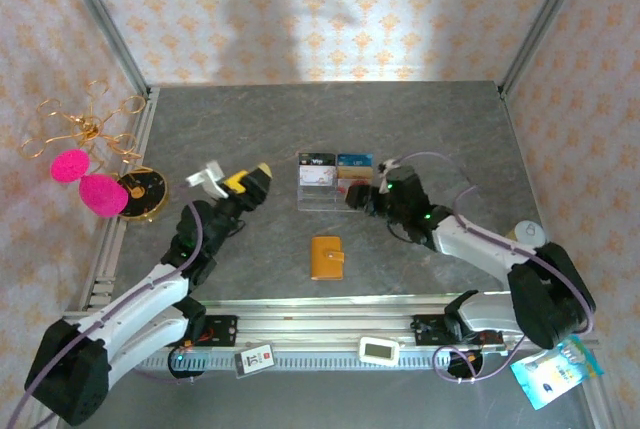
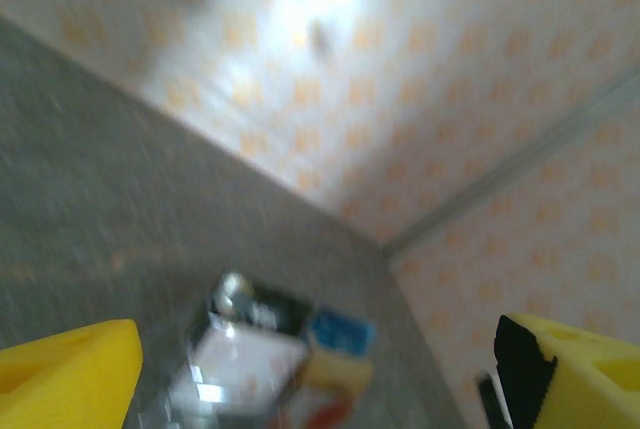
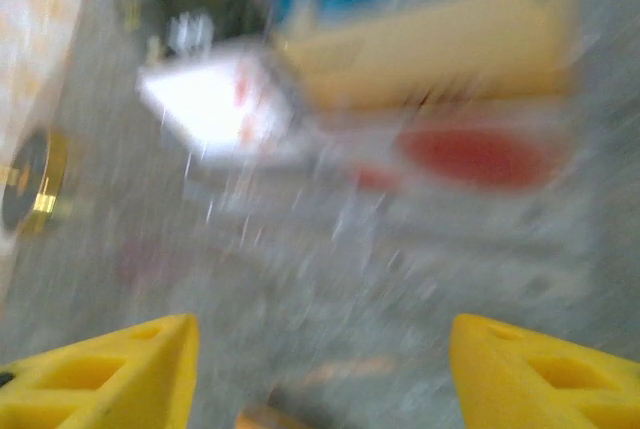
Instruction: Take the credit cards out of the card holder
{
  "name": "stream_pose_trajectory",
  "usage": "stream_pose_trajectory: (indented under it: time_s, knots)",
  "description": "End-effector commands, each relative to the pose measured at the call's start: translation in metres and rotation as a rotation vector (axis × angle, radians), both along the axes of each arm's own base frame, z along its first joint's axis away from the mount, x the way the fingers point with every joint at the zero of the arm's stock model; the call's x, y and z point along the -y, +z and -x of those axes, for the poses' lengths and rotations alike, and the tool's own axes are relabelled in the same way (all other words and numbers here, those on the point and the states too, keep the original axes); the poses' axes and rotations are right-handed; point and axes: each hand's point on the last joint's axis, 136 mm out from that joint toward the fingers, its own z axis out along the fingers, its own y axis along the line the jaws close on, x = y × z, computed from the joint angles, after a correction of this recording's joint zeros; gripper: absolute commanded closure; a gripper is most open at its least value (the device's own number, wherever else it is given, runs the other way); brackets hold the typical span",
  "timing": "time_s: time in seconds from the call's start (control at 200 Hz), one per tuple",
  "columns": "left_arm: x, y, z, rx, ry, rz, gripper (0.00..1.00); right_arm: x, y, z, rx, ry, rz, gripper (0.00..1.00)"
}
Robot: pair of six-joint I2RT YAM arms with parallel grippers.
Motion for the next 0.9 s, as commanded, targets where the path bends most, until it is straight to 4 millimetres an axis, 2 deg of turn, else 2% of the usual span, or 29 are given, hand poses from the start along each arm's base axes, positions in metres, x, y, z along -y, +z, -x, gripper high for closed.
stream_pose_trajectory:
  time_s: [0.0,0.09,0.195,0.255,0.335,0.446,0.551,0.656,0.831,0.896]
  knots:
    - [0.033,-0.046,0.021,-0.142,-0.159,-0.106,0.10,-0.029,-0.033,0.045,-0.160,0.146,0.003,0.35]
    - [0.043,-0.066,0.032,-0.207,-0.215,-0.149,0.08,-0.043,-0.045,0.059,-0.205,0.194,0.031,0.40]
    - [0.044,-0.076,0.041,-0.231,-0.249,-0.153,0.08,-0.040,-0.057,0.068,-0.250,0.177,0.062,0.41]
    - [0.045,-0.079,0.046,-0.238,-0.268,-0.158,0.13,-0.038,-0.062,0.073,-0.267,0.168,0.074,0.44]
    - [0.046,-0.085,0.049,-0.255,-0.284,-0.170,0.19,-0.039,-0.066,0.075,-0.279,0.164,0.078,0.46]
    - [0.049,-0.091,0.053,-0.269,-0.311,-0.173,0.21,-0.045,-0.067,0.073,-0.276,0.168,0.075,0.50]
    - [0.052,-0.096,0.056,-0.289,-0.338,-0.178,0.25,-0.043,-0.080,0.075,-0.301,0.154,0.112,0.51]
    - [0.056,-0.103,0.061,-0.307,-0.366,-0.182,0.25,-0.039,-0.090,0.080,-0.326,0.154,0.139,0.52]
    - [0.065,-0.113,0.070,-0.338,-0.412,-0.188,0.25,-0.042,-0.085,0.080,-0.296,0.193,0.144,0.80]
    - [0.069,-0.115,0.072,-0.342,-0.432,-0.193,0.25,-0.046,-0.078,0.076,-0.262,0.213,0.144,0.97]
